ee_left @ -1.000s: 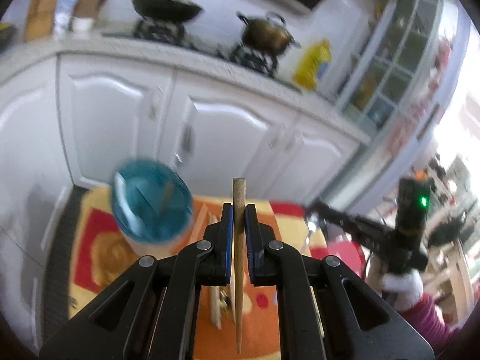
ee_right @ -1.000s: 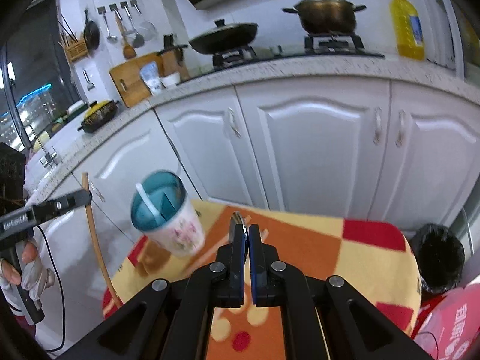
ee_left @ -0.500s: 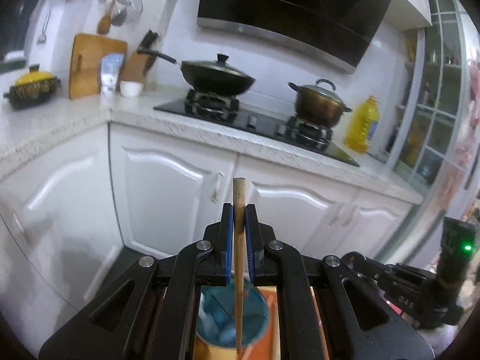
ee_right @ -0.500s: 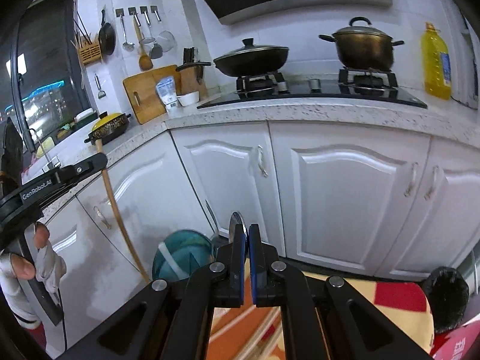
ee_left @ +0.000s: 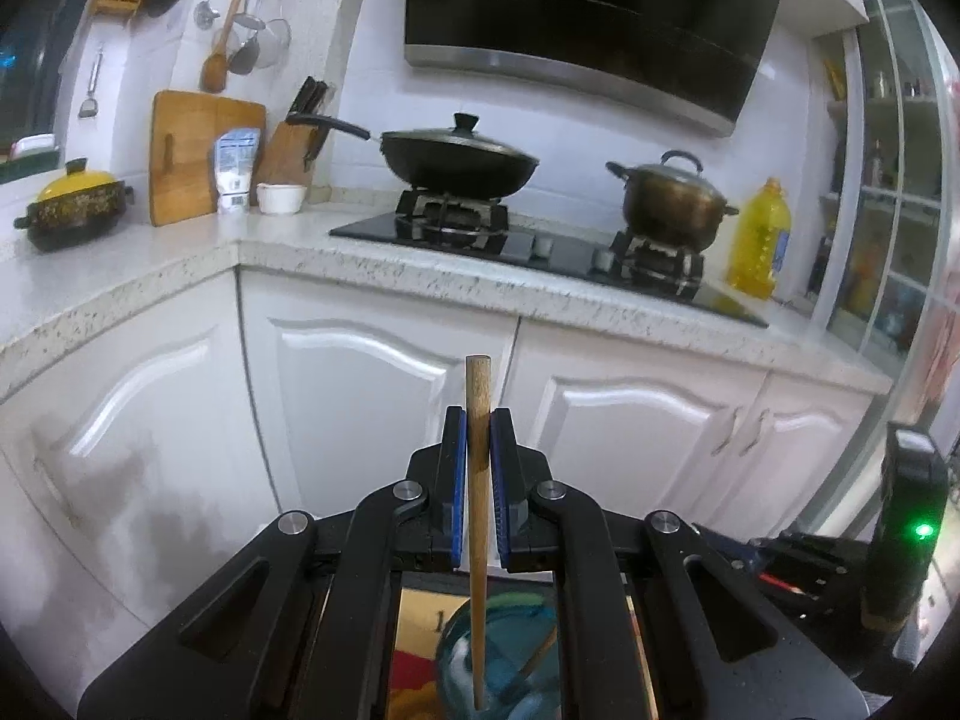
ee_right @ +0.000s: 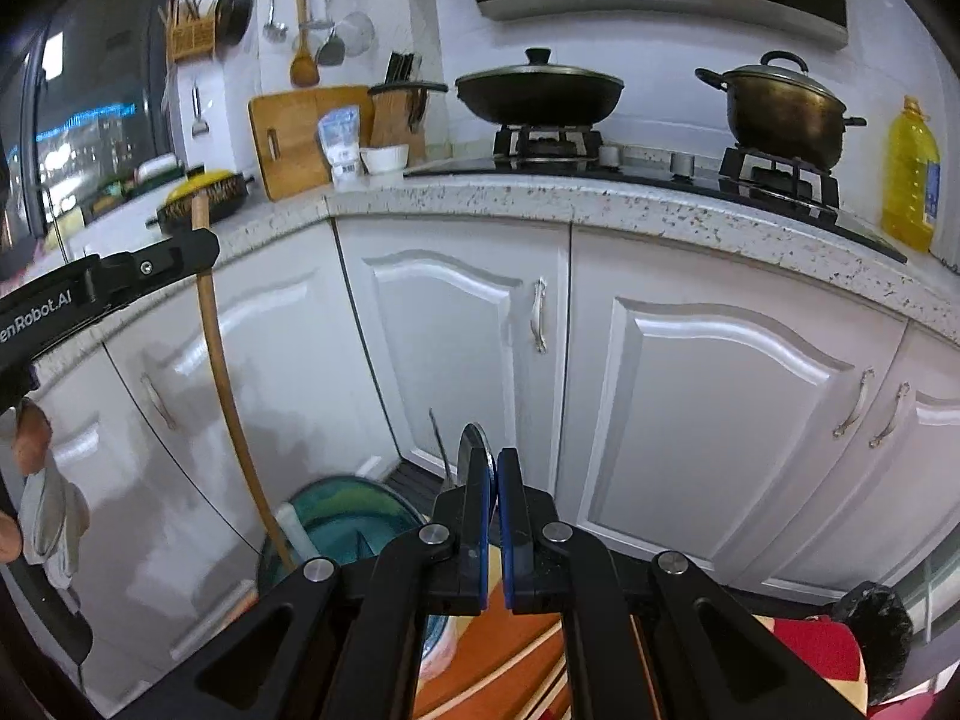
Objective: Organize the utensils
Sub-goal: 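Drop the chopstick into the holder with the left gripper while the right gripper drops the steel spoon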
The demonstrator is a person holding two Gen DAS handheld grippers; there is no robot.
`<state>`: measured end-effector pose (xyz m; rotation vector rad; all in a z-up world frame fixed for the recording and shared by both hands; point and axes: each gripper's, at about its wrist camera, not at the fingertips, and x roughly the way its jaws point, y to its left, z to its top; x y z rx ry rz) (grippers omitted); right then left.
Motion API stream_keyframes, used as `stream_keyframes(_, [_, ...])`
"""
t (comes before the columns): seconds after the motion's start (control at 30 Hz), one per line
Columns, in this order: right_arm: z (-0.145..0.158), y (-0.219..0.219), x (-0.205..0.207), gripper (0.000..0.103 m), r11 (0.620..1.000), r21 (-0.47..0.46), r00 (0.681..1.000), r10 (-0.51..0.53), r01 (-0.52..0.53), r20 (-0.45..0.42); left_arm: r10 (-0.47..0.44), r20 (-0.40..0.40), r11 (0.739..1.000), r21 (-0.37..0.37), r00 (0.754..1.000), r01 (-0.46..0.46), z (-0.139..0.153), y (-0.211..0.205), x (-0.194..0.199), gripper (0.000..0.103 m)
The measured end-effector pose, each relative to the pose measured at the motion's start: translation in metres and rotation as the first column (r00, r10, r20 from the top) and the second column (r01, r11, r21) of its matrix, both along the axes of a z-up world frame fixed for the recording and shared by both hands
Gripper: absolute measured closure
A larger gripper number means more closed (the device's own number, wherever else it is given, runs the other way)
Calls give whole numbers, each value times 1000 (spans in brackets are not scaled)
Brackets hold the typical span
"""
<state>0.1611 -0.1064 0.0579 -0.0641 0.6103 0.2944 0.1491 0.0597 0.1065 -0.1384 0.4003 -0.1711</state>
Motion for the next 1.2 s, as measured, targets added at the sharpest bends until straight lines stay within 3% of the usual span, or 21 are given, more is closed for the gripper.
stream_keyframes(0.4, [-46,21,-14,100,994,-59,990,82,-89,-116,-14,-142,999,-42,990,8,-59,4,-15,97])
stream_keyframes(0.53, [-51,6,-14,99,997,37,985,73,-69,-156,-9,-145,998,-63,989,0,-61,9,-23,97])
stream_keyframes(0.6, [-51,-2,-13,94,996,78,982,67,-54,-177,-9,-158,998,-68,987,-2,-60,10,-24,97])
stream_keyframes(0.67, [-48,-10,-16,80,994,102,982,61,-43,-177,-13,-174,997,-82,985,-1,-60,11,-24,97])
stream_keyframes(0.73, [-45,-16,-19,78,993,117,983,53,-32,-178,-17,-184,995,-97,983,-1,-60,13,-25,97])
stream_keyframes(0.83, [-41,-25,-26,78,991,135,983,40,-16,-181,-18,-193,994,-107,981,-3,-58,14,-29,89])
stream_keyframes(0.93, [-38,-30,-34,78,990,143,983,30,-4,-180,-24,-191,993,-122,981,0,-54,15,-35,69])
stream_keyframes(1.2, [-30,-32,-51,76,990,141,986,15,9,-167,-28,-187,993,-117,982,7,-43,10,-55,61])
